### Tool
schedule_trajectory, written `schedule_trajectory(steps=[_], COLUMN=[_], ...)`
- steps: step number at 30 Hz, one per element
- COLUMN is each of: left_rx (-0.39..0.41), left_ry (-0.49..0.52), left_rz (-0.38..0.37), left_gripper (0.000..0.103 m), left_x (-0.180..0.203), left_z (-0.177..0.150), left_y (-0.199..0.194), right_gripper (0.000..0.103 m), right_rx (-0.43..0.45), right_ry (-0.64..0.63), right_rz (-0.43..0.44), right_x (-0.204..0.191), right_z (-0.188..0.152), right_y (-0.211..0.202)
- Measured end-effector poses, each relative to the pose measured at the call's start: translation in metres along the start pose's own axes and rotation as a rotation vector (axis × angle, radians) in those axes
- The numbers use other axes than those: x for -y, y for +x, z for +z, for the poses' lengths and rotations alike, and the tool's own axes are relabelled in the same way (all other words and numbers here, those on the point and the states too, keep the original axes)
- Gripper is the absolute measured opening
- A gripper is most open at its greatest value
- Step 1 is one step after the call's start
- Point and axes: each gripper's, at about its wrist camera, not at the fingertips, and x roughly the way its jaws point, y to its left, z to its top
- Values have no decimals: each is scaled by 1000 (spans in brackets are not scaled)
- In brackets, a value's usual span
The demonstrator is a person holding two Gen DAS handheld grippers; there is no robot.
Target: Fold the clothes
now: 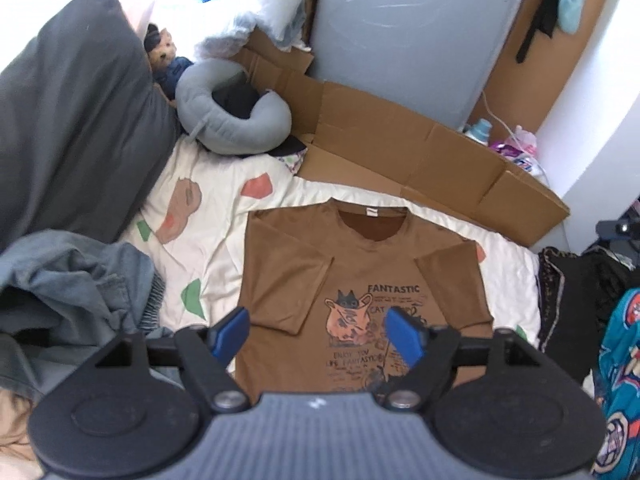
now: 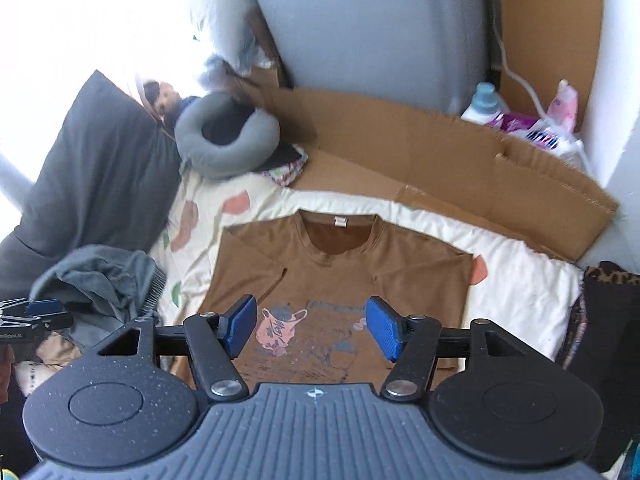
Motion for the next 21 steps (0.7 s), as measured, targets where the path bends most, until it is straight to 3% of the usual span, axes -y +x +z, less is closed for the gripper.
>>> schedule_trajectory(steps=[14,21], left_rx=[-38,-38], left_ry=[3,-17], left_rz=[36,51], left_gripper=[86,87], left_x=[12,7], left_z=[8,2], left_y=[-72,-89], right_gripper=[74,74], right_rx=[91,81], right_ry=[-10,-2], right_rz=[-2,-3], right_x=[8,29], right_z=[25,9], right_y=[-138,-158])
